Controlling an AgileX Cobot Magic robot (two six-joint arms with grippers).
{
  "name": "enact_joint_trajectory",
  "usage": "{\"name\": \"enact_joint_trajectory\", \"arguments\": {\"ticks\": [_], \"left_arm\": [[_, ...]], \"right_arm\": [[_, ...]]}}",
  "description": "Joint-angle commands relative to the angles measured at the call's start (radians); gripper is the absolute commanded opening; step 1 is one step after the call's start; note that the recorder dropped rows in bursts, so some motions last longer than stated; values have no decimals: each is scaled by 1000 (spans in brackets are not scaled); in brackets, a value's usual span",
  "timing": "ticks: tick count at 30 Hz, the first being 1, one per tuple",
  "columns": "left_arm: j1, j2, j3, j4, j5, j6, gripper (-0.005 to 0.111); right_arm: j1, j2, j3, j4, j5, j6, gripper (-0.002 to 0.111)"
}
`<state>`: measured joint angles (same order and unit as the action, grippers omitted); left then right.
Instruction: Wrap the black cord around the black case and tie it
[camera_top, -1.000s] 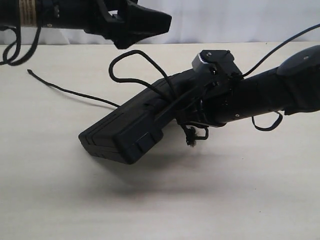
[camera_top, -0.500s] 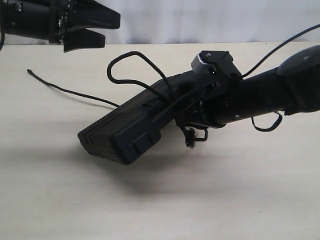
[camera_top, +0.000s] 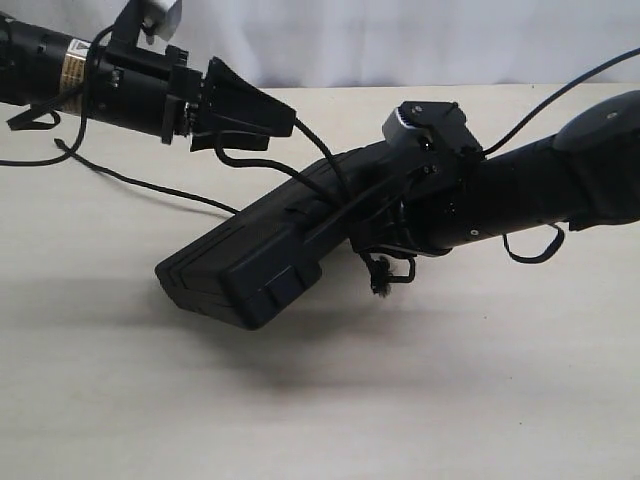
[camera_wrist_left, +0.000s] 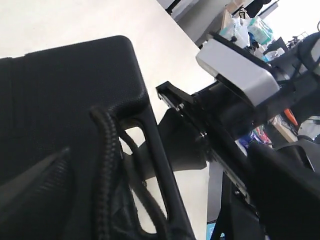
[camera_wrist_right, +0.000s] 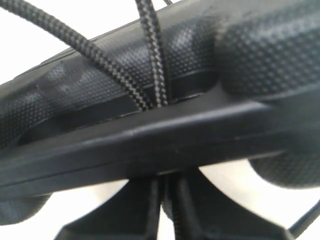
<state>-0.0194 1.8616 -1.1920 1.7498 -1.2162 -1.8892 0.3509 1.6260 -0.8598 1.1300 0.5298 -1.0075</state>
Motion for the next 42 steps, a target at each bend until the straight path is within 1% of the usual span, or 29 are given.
{"name": "enact_joint_trajectory", "arguments": {"ticks": [1, 2, 3, 4, 5, 6, 9, 11, 13, 16, 17, 18, 21, 22, 25, 27, 30, 33, 35, 39, 40, 42], "left_arm": [[3, 0, -6, -5, -5, 13, 45], [3, 0, -6, -5, -5, 13, 29], [3, 0, -6, -5, -5, 18, 22], [1, 0, -6, -5, -5, 44, 11], [-3, 0, -6, -5, -5, 51, 5], [-5, 0, -6, -5, -5, 56, 0], [-5, 0, -6, -5, -5, 56, 0], [-5, 0, -6, -5, -5, 56, 0], [-5, 0, -6, -5, -5, 56, 0], [-5, 0, -6, -13, -5, 54, 0], [-5, 0, -6, -18, -5, 54, 0], [-5, 0, -6, -20, -5, 54, 0], [-5, 0, -6, -41, -5, 54, 0], [-7, 0, -6, -51, -5, 54, 0], [-24, 0, -6, -53, -5, 54, 0], [-40, 0, -6, -59, -5, 54, 0], [-56, 0, -8, -73, -5, 54, 0], [-50, 0, -8, -98, 87, 54, 0], [-39, 0, -21, -102, 147, 54, 0], [-16, 0, -52, -104, 201, 54, 0], [-16, 0, -60, -104, 204, 54, 0], [-14, 0, -79, -97, 204, 54, 0]], "right_arm": [[1, -8, 2, 13, -5, 10, 5], [1, -8, 2, 13, -5, 10, 5], [1, -8, 2, 13, -5, 25, 6], [1, -8, 2, 13, -5, 34, 12], [1, -8, 2, 13, -5, 36, 17], [1, -8, 2, 13, 4, 36, 31], [-1, -8, 2, 13, 76, 36, 53], [-6, -8, -7, 2, 141, 36, 63], [-17, -8, -29, -61, 200, 54, 69], [-49, -8, -70, -237, 243, 218, 71], [-64, -8, -92, -384, 236, 340, 71], [-72, -8, -97, -436, 225, 377, 71], [-87, -8, -103, -552, 143, 454, 71], [-94, -8, -103, -570, 71, 467, 71], [-94, -8, -110, -570, -25, 467, 71], [-94, -8, -131, -570, -13, 458, 71], [-92, -12, -181, -570, 105, 386, 71], [-92, -20, -239, -571, 301, 261, 71], [-92, -42, -250, -571, 368, 191, 70], [-89, -68, -238, -539, 329, 176, 61], [-77, -67, -223, -536, 301, 160, 58], [-39, -65, -172, -540, 205, 116, 57]]}}
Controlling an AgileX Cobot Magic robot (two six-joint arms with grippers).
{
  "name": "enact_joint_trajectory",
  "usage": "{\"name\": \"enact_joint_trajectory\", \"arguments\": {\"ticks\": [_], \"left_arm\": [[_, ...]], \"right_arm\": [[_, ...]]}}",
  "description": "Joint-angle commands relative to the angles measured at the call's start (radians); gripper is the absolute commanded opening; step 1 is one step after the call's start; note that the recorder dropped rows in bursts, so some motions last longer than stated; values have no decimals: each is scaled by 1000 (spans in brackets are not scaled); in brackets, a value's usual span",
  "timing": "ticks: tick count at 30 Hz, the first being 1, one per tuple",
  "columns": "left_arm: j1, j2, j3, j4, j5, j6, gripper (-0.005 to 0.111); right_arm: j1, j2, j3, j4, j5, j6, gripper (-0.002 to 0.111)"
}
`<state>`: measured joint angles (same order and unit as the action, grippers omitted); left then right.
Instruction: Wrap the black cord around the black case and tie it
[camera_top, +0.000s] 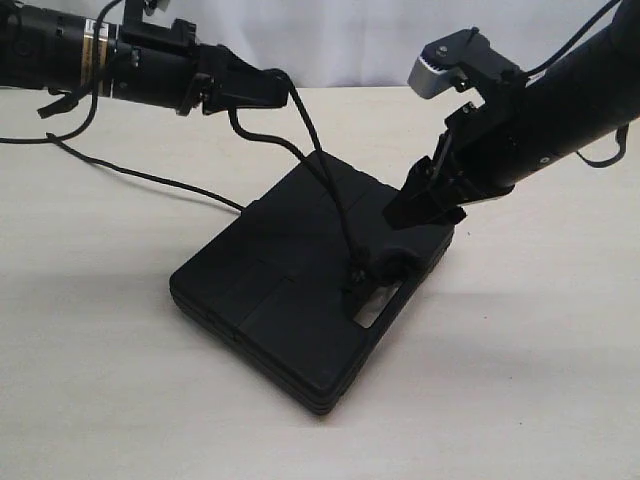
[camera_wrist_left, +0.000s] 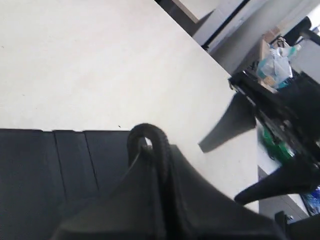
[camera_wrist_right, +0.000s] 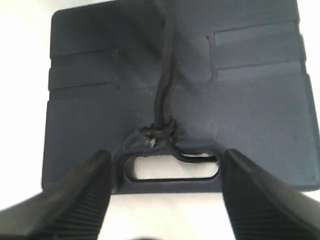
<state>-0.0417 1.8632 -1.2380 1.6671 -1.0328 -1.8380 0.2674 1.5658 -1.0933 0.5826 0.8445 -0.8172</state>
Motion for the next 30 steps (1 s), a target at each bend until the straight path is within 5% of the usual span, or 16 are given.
{"name": "enact_joint_trajectory", "arguments": {"ticks": [1, 6, 11, 17, 19, 24, 30], "left_arm": [[6, -2, -41, -13, 21, 3, 0], [6, -2, -46, 25, 24, 3, 0], [6, -2, -46, 77, 49, 3, 0], [6, -2, -46, 77, 52, 3, 22], [6, -2, -46, 77, 52, 3, 32], [6, -2, -46, 77, 52, 1, 49], [23, -2, -55, 77, 54, 1, 51]], "right_arm": [[75, -1, 90, 7, -183, -100, 57], [213, 33, 195, 33, -608, -113, 57], [305, 90, 198, 33, -735, -113, 57], [376, 168, 198, 33, -965, -53, 56], [376, 184, 198, 33, -1018, -13, 49], [372, 195, 198, 33, -1041, -2, 4], [372, 184, 198, 33, -1033, -11, 4]]}}
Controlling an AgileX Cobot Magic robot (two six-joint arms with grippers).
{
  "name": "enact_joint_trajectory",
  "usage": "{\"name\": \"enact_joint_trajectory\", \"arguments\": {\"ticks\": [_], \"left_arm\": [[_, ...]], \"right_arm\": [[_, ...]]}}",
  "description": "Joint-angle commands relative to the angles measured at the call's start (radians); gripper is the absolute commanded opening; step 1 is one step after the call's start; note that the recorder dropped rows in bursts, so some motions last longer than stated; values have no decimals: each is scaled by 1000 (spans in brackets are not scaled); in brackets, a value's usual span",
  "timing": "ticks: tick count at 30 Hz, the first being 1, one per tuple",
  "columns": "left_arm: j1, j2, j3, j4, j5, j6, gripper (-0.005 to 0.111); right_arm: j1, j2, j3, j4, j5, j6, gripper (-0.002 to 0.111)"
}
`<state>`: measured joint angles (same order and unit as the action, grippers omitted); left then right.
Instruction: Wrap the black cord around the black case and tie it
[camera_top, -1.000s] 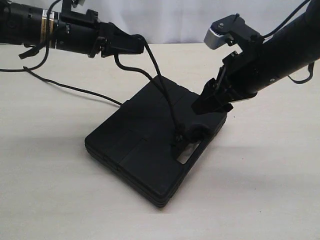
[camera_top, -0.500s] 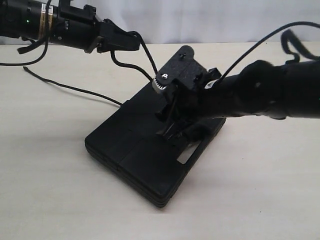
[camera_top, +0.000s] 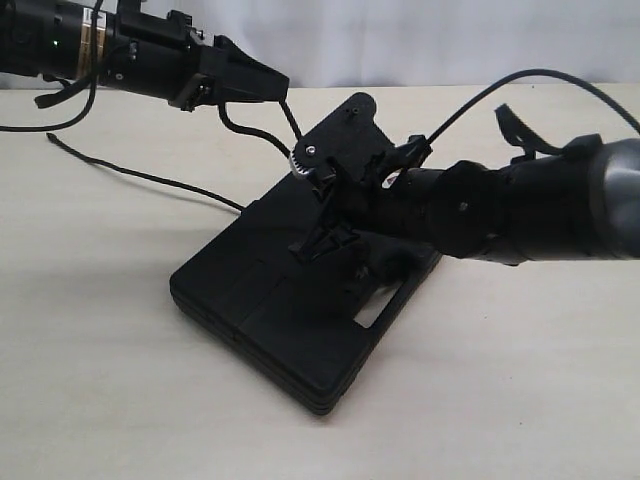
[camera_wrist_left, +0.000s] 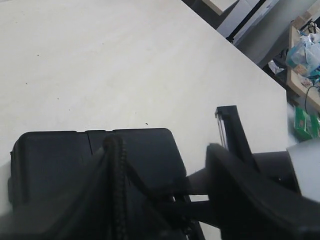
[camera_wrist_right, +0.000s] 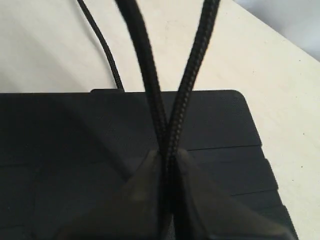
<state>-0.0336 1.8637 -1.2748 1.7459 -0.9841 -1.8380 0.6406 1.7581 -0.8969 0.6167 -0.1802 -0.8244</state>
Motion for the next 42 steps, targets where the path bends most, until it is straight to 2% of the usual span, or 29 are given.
{"name": "enact_joint_trajectory", "arguments": {"ticks": [1, 6, 13, 16, 19, 23, 28, 30, 31, 32, 33, 34, 35, 37, 38, 39, 40, 42], "left_arm": [[23, -4, -19, -1, 6, 1, 51], [102, -33, -19, -1, 4, 1, 51], [270, -80, -16, -1, 15, -22, 51], [331, -76, 10, -1, 108, -111, 51], [350, -75, 60, -1, 240, -128, 51], [323, -75, 89, -1, 410, -73, 51], [250, -75, 53, -1, 572, -33, 51], [183, -75, 23, -1, 679, 111, 51], [120, -75, 15, -1, 819, 296, 51], [82, -75, 15, -1, 941, 368, 51], [0, -68, 17, -1, 1304, 482, 51], [-30, -58, 7, -19, 1455, 515, 51], [-66, -20, -44, -181, 1643, 754, 48], [-45, 41, -171, -894, 1660, 1372, 33], [-9, 83, -248, -1257, 1722, 1603, 28], [21, 117, -300, -1556, 1794, 1773, 27], [58, 157, -326, -1783, 1845, 1886, 27], [90, 214, -328, -1891, 1859, 1894, 27]], "right_arm": [[-1, -13, 2, -1, -8, -4, 4], [-1, -56, 2, -1, -2, -4, 4], [-1, -79, 2, -1, 14, 3, 4], [-1, -79, 2, -1, 33, 3, 4], [-1, -79, 2, -1, 38, 3, 4], [-1, -79, 2, -1, 38, 3, 4], [-1, -79, 2, -1, 35, -1, 4], [-1, -79, 2, -1, 35, -1, 4], [-1, -79, 2, -1, 35, -1, 4], [-1, -79, 2, -1, 35, -1, 4], [-1, -79, 2, -1, 35, -1, 4], [-1, -79, 2, -3, 33, -1, 4], [-1, -79, 2, -3, 26, -1, 4], [-1, -79, 2, -3, 18, -1, 4], [-1, -79, 2, -3, 21, -1, 4], [-1, -79, 2, -3, 25, -1, 4], [-1, -79, 2, -3, 36, -1, 4], [-1, -79, 2, -3, 71, -1, 4]]}}
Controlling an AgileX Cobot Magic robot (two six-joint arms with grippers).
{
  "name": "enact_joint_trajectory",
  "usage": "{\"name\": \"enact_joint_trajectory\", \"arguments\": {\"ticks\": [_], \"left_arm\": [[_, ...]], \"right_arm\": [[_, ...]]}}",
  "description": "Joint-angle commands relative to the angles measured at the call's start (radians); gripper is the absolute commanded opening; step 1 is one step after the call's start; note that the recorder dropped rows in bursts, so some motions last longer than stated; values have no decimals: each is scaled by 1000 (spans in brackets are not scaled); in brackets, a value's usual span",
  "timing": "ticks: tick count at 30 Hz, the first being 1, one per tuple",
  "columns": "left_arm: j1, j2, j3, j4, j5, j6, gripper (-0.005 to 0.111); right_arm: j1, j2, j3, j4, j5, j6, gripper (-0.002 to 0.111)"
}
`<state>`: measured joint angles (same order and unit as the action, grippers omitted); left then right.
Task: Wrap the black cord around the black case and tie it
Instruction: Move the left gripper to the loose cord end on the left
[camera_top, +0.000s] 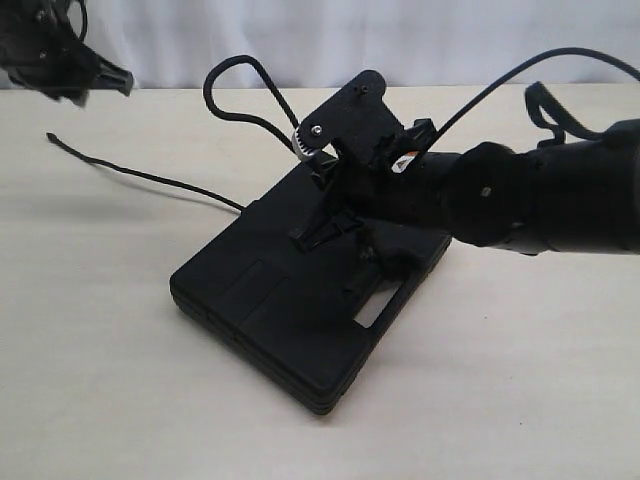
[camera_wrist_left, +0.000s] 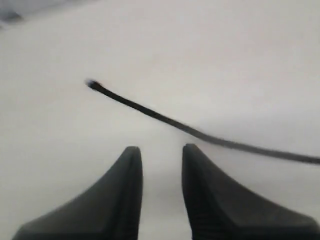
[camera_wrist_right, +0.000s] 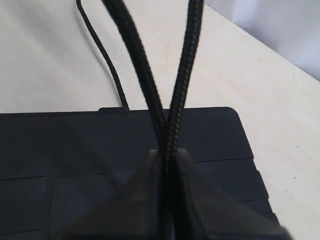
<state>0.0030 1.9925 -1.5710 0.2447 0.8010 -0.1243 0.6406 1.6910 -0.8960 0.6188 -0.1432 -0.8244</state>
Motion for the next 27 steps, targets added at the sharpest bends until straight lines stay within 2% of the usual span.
{"name": "enact_joint_trajectory", "arguments": {"ticks": [1, 10, 14, 21, 27], "left_arm": [[55, 110, -32, -386, 74, 141, 27], [57, 203, -32, -330, -93, -147, 27], [57, 212, -32, -275, -151, -226, 27], [57, 213, -32, -256, -143, -461, 27], [57, 213, 0, -250, -174, -537, 27]], "right_arm": [[-1, -12, 1, -5, 43, -1, 4], [-1, -12, 1, -5, 43, -1, 4], [-1, -12, 1, -5, 43, -1, 4], [-1, -12, 1, -5, 32, -1, 4], [-1, -12, 1, -5, 32, -1, 4]]}}
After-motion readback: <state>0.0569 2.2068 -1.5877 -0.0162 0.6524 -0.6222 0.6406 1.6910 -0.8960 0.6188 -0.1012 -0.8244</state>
